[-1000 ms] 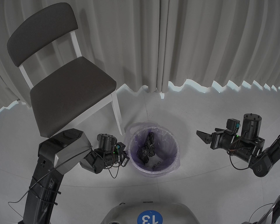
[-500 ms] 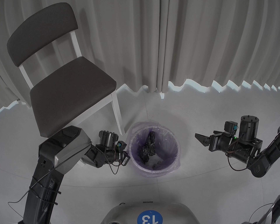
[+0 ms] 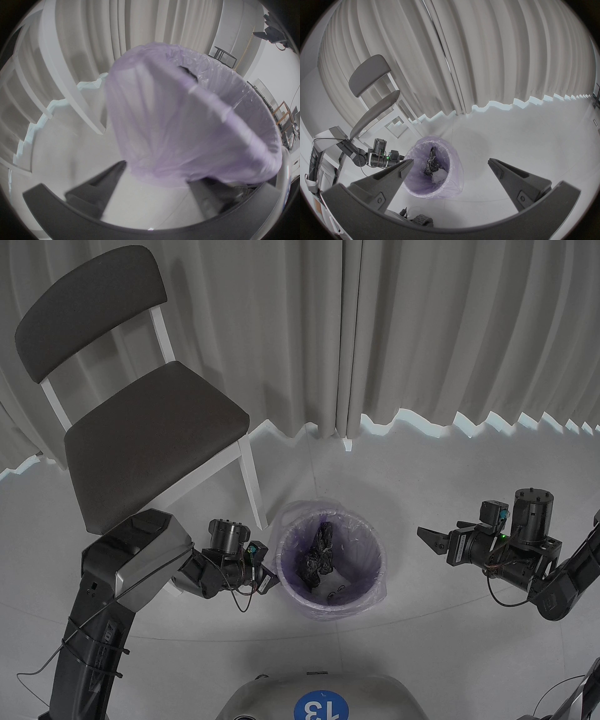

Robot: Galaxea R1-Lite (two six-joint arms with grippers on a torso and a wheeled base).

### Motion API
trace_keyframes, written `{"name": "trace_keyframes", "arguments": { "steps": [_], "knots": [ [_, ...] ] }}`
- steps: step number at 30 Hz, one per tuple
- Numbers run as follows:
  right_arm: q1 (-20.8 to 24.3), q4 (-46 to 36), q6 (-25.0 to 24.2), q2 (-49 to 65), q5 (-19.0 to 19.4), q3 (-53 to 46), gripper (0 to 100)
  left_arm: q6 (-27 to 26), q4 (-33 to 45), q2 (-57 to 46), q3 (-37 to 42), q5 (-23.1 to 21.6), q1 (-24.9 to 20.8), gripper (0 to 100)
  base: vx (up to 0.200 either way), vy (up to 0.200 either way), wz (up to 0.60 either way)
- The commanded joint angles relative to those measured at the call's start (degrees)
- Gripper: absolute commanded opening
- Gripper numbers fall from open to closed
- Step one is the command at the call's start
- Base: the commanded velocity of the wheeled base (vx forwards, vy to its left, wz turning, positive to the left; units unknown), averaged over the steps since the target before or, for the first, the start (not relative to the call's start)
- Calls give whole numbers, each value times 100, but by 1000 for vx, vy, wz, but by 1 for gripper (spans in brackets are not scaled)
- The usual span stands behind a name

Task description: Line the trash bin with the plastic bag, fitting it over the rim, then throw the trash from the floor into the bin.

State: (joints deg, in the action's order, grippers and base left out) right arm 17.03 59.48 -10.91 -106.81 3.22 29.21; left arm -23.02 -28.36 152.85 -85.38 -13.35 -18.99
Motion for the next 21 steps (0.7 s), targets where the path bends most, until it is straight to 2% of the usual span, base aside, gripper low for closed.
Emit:
{"name": "trace_keyframes", "arguments": {
  "steps": [1,6,10,11,21],
  "knots": [
    [2,2,1,-15,3,6,100,-256,-47,-62,154,-1,177,100,0,0,0],
    [2,2,1,-15,3,-3,100,-555,-267,-255,602,-45,370,100,0,0,0],
    [2,2,1,-15,3,6,100,-555,-504,-457,857,-265,493,100,0,0,0],
    [2,2,1,-15,12,15,100,-537,-531,-624,945,-432,599,100,0,0,0],
    [2,2,1,-15,12,32,100,-449,-478,-580,611,-256,660,100,0,0,0]
  ]
}}
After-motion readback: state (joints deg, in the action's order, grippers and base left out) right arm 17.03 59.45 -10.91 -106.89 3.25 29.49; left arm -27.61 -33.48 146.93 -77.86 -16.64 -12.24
